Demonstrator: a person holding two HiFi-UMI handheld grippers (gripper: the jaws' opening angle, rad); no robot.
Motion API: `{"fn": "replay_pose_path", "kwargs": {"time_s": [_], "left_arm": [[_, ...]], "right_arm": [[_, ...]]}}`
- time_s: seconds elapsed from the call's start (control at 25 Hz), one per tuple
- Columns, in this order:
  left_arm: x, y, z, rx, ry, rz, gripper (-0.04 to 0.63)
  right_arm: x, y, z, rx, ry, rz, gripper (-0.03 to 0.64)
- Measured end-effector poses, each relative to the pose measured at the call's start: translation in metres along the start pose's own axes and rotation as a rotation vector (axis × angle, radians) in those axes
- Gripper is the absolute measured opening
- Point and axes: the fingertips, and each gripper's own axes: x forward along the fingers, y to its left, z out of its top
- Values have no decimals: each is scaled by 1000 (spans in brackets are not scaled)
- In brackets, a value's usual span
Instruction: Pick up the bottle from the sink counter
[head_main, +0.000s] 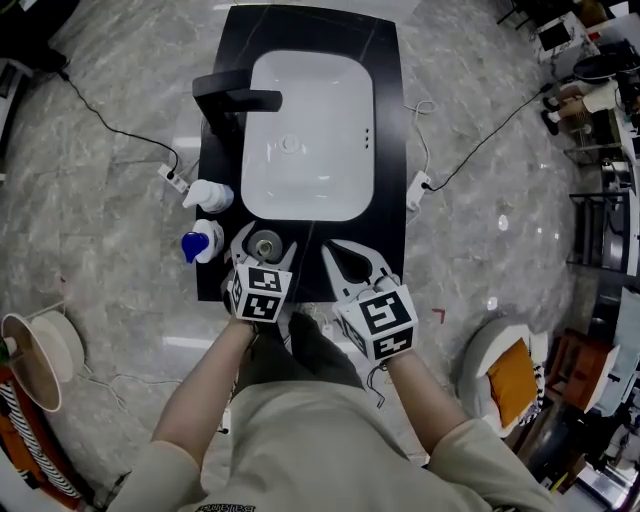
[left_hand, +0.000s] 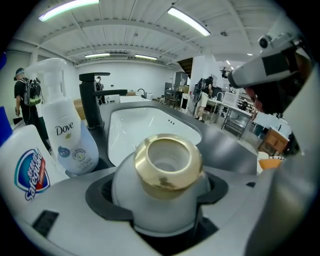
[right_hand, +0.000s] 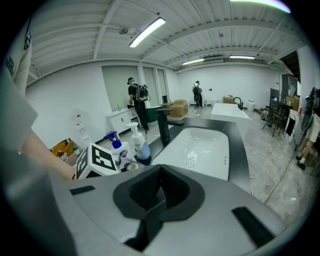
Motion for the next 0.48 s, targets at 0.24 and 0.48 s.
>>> {"fn": "replay_pose_path", "kwargs": {"time_s": [0.24,0.48], "left_arm": [[-14,-10,19,-32,-23,-31,345],[-59,-23,69,18,-72,-60,345]], "right_arm": [[-11,-12,20,-23,-38,-20,-3],[-48,-27,60,-61,-114,-74,-3]]}}
